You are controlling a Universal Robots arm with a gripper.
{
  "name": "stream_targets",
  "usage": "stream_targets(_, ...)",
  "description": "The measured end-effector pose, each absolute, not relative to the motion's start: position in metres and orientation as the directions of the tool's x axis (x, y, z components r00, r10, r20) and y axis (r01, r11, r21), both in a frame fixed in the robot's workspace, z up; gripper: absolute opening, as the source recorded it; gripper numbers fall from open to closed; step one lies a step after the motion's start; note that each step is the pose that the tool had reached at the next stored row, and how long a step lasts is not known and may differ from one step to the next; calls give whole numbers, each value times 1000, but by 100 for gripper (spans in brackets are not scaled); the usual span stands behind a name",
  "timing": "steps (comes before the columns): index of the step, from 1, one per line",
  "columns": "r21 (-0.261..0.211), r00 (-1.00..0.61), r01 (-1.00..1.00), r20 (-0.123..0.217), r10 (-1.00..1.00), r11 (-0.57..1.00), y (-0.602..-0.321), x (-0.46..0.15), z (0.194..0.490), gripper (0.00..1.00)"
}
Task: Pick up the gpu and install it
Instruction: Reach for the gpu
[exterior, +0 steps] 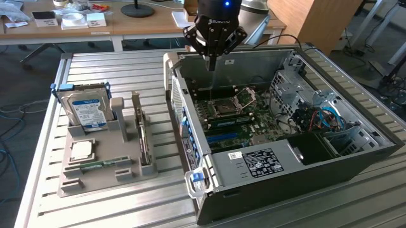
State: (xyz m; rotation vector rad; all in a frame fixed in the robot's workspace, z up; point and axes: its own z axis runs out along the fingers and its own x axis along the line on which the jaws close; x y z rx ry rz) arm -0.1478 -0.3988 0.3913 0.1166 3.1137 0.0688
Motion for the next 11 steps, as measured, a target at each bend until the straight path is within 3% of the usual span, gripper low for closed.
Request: stream_targets(11,45,-997,74,-23,75,996,-399,-155,391,11)
